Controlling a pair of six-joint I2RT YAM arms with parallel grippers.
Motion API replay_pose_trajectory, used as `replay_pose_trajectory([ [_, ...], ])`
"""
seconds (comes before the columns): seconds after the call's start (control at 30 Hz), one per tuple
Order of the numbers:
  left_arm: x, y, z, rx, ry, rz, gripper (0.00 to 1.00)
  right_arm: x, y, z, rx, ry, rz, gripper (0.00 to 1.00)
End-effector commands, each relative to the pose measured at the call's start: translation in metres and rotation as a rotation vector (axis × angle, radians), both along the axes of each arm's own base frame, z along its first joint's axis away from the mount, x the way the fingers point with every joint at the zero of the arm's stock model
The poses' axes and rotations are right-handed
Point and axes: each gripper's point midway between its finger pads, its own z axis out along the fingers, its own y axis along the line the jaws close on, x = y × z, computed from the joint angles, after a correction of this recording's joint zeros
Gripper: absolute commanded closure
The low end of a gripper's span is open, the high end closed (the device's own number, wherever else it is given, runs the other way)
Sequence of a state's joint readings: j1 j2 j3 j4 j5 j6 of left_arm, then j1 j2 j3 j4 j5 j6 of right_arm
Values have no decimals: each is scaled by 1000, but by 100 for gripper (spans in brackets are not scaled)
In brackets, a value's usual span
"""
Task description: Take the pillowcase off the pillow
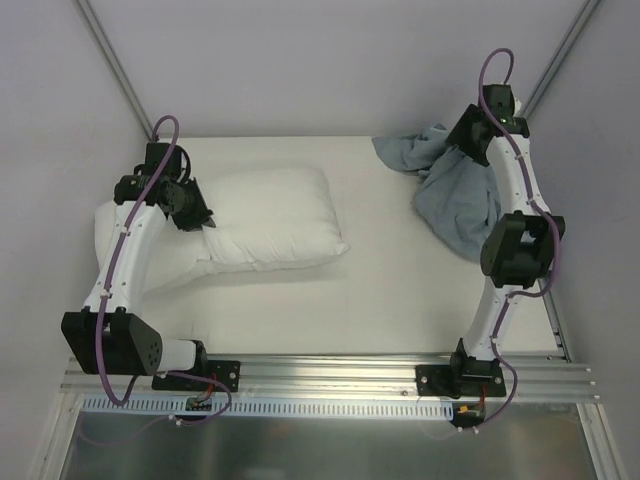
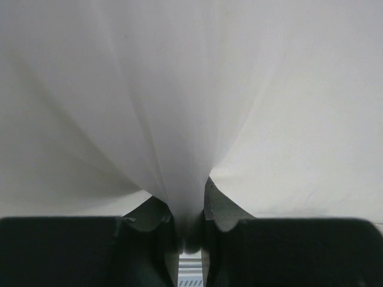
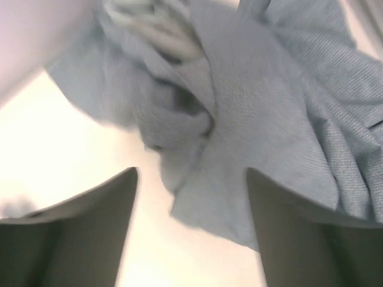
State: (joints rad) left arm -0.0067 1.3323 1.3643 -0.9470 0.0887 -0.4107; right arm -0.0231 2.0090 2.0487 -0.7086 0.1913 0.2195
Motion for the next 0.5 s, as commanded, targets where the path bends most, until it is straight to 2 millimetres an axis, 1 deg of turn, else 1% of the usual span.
replay_pose_trajectory([
  [0.0,16,-14,37,-67,-147,-42,85,-10,22,-27,41,71,78,18],
  [0.03,17,-16,36,-81,-141,-40,80,-12,23,-26,41,64,84,3],
  [0.07,17,-21,34,-108,-129,-52,75,-15,23,-25,41,64,86,0],
  [0.1,17,-24,34,-116,-125,-59,64,-21,23,-21,41,61,88,0],
  [0.13,17,-27,34,-120,-125,-72,54,-24,23,-17,37,56,97,3],
  [0.17,16,-34,35,-119,-126,-92,42,-28,23,-13,35,52,98,4],
  [0.2,17,-38,38,-117,-135,-105,30,-34,24,3,32,21,103,4],
  [0.23,16,-42,40,-116,-142,-117,16,-42,25,2,30,29,111,4],
  [0.27,16,-46,44,-115,-150,-130,11,-48,25,6,30,25,115,4],
  [0.3,15,-55,50,-109,-167,-159,9,-55,25,10,26,21,116,4],
  [0.33,14,-59,54,-107,-177,-168,4,-70,23,15,18,11,113,4],
  [0.37,13,-69,60,-100,-197,-190,2,-86,21,17,6,3,112,4],
  [0.4,11,-73,62,-98,-202,-201,2,-84,31,19,0,-6,141,4],
  [0.43,10,-78,65,-99,-211,-209,1,-101,33,20,-6,-10,152,4],
  [0.47,8,-82,69,-100,-222,-218,1,-109,33,23,-30,-12,163,4],
])
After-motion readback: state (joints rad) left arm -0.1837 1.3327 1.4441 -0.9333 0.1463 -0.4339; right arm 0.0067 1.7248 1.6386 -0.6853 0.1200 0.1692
